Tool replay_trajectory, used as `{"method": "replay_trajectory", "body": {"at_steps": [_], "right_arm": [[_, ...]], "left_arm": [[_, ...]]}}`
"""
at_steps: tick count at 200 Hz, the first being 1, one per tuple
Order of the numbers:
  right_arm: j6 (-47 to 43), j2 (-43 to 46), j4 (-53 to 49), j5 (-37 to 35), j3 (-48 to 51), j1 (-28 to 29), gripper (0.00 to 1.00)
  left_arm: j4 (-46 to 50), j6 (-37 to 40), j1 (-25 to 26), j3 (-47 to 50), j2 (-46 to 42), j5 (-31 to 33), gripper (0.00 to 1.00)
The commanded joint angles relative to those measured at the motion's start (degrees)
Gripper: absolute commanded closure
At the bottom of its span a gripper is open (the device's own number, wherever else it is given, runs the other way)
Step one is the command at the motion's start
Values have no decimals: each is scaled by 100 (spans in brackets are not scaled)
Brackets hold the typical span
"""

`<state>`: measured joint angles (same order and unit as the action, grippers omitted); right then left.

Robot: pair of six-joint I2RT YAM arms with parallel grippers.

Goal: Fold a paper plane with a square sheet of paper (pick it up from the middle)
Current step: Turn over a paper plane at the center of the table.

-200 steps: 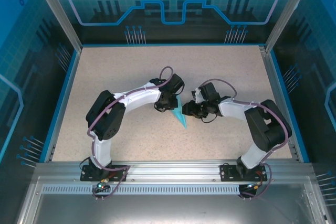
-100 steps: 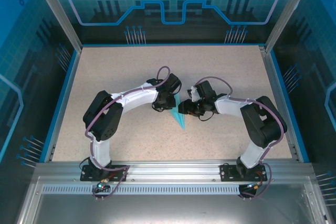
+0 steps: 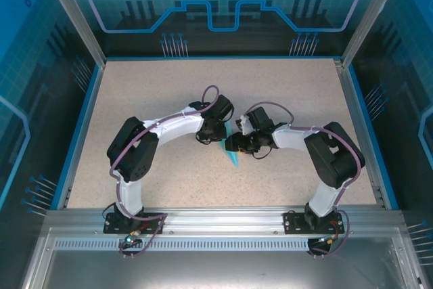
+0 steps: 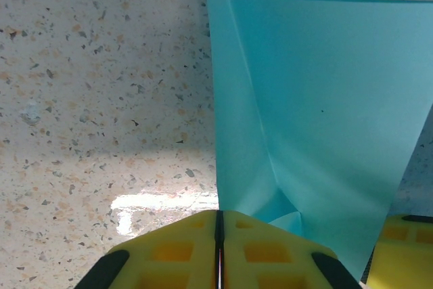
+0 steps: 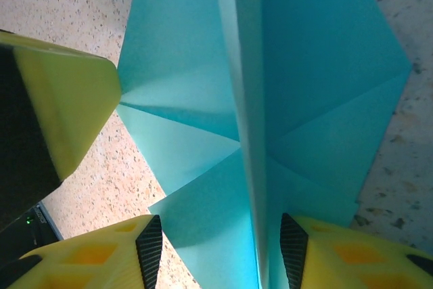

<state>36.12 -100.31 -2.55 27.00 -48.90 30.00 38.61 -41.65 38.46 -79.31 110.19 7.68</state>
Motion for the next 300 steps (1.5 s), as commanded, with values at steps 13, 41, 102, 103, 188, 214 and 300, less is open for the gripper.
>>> {"method": "replay_trajectory", "body": {"at_steps": [13, 41, 102, 103, 188, 214, 300], "right_arm": [[-164, 401, -294, -419, -19, 104, 47], [-331, 539, -676, -1067, -289, 44, 39], [-290, 110, -312, -520, -425, 1, 33], [-285, 105, -315, -529, -426, -1, 33], [-419, -1, -282, -293, -399, 10, 33], [-576, 179, -523, -652, -526, -41, 31], [-590, -157, -288, -335, -503, -122, 30]], "left_arm": [[48, 102, -49, 139, -209, -50, 90], [45, 132, -58, 186, -233, -6, 91], [-23, 122, -84, 280, -242, -65, 92], [-22, 122, -84, 282, -243, -65, 92], [-56, 127, -94, 276, -217, -108, 92], [-45, 137, -103, 270, -200, -108, 92], [-79, 122, -102, 326, -235, -127, 92]]}}
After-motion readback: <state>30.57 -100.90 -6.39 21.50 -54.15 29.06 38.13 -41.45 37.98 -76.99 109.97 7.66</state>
